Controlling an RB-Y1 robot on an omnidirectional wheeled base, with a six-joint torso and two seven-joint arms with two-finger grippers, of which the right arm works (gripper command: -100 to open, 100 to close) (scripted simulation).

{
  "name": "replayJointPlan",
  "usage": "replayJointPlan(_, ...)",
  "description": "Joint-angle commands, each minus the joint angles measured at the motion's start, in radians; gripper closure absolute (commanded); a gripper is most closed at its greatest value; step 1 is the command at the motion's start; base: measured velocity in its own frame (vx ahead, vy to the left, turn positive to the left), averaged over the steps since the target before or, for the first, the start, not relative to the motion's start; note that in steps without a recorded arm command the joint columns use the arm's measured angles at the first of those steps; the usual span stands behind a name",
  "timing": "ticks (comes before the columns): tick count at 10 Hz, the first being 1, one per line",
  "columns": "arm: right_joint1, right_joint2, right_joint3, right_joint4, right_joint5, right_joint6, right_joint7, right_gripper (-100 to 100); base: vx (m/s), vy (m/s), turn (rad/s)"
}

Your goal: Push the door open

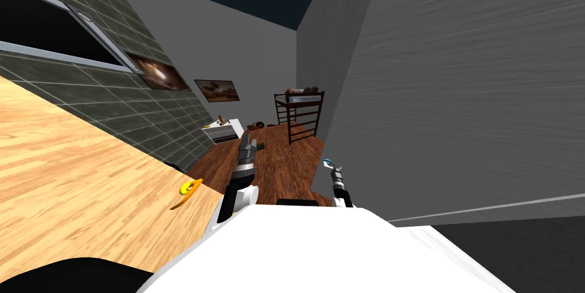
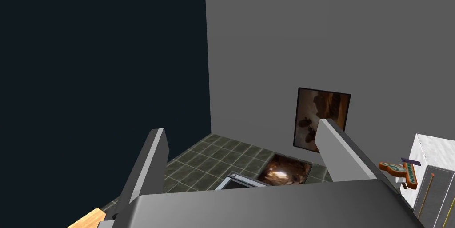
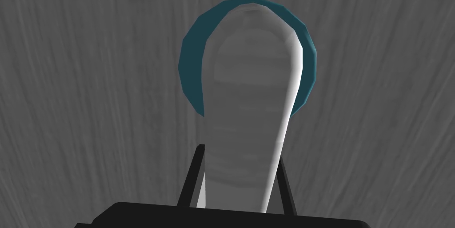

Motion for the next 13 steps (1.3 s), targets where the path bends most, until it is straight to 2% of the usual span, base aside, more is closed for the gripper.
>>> replayJointPlan(1,0.012,-0.007,-0.017,-0.029,-0.006,0.01,0.006,100,0.124,0.039,-0.026)
replayJointPlan(7,0.008,0.0,-0.103,-0.022,-0.048,0.008,0.032,100,0.194,0.046,-0.075)
replayJointPlan(13,0.004,0.019,-0.161,-0.016,-0.077,0.007,0.05,100,0.19,0.045,-0.065)
